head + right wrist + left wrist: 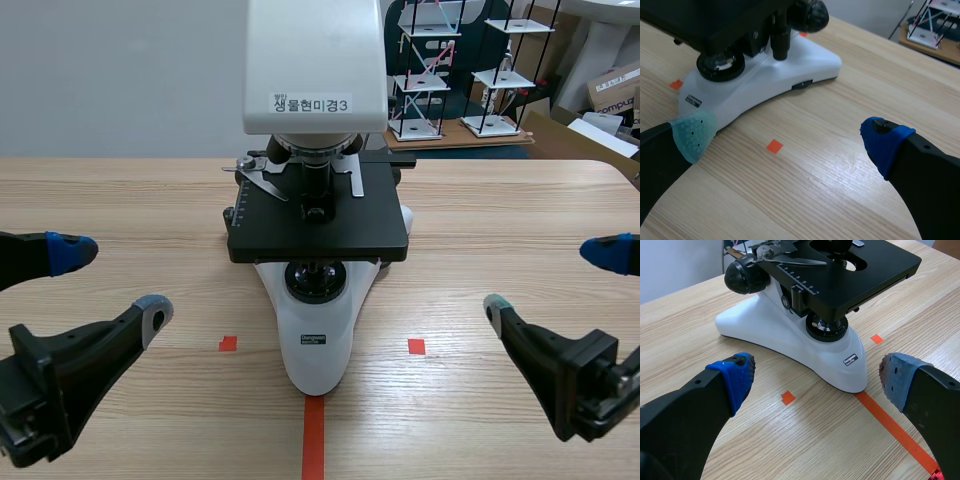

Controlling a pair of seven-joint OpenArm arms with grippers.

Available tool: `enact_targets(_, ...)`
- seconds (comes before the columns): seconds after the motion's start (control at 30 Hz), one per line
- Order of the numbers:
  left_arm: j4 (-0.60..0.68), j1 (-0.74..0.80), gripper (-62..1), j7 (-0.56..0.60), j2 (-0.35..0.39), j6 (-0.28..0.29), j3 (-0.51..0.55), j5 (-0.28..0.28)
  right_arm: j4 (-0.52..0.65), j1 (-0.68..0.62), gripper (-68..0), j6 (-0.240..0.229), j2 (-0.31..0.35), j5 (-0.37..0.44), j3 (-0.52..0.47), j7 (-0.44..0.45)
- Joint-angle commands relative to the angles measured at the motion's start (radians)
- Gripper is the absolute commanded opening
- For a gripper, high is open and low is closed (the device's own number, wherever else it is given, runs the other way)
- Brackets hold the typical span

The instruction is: Point at the objective lens

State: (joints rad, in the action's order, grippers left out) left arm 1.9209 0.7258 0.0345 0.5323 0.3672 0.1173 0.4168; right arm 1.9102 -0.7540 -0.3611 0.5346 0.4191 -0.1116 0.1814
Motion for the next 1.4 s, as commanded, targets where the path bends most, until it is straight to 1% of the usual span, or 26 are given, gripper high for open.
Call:
enact_targets(0.0, 0.005, 0.003, -8.2, 0.016, 0.0, -0.002, 0.006, 0.007, 0.012, 0.004, -4.1, 0.002, 0.003, 0.008, -0.01, 0.044)
enact_targets(0.07, 0.005, 0.003, -8.2, 0.016, 0.0, -0.002, 0.006, 0.007, 0.012, 0.004, -4.1, 0.002, 0.003, 0.008, -0.01, 0.076)
enact_targets(0.13, 0.005, 0.003, -8.2, 0.016, 0.0, -0.002, 0.006, 0.007, 0.012, 0.004, -4.1, 0.002, 0.003, 0.008, -0.01, 0.085)
enact_targets(1.0, 0.005, 0.003, -8.2, 0.006, 0.0, -0.002, 0.006, 0.007, 0.012, 0.003, -4.1, 0.003, 0.003, 0.008, -0.01, 0.079)
enact_targets(1.07, 0.005, 0.003, -9.0, 0.006, 0.0, -0.002, 0.006, 0.007, 0.012, 0.003, -4.1, 0.003, 0.003, 0.008, -0.01, 0.079)
enact_targets(1.13, 0.005, 0.003, -12.2, 0.006, 0.0, -0.002, 0.006, 0.007, 0.012, 0.003, -4.1, 0.003, 0.003, 0.008, -0.01, 0.079)
enact_targets(1.2, 0.005, 0.003, -18.9, 0.014, 0.0, -0.002, 0.006, 0.008, 0.012, 0.003, -4.1, 0.003, 0.003, 0.008, -0.01, 0.079)
enact_targets(1.3, 0.005, 0.003, -33.5, 0.017, 0.0, -0.002, 0.006, 0.014, 0.012, 0.003, -4.1, 0.003, 0.003, 0.008, -0.01, 0.079)
enact_targets(1.37, 0.005, 0.003, -42.6, 0.018, 0.0, -0.002, 0.006, 0.043, 0.012, 0.003, -4.1, 0.003, 0.003, 0.008, -0.01, 0.079)
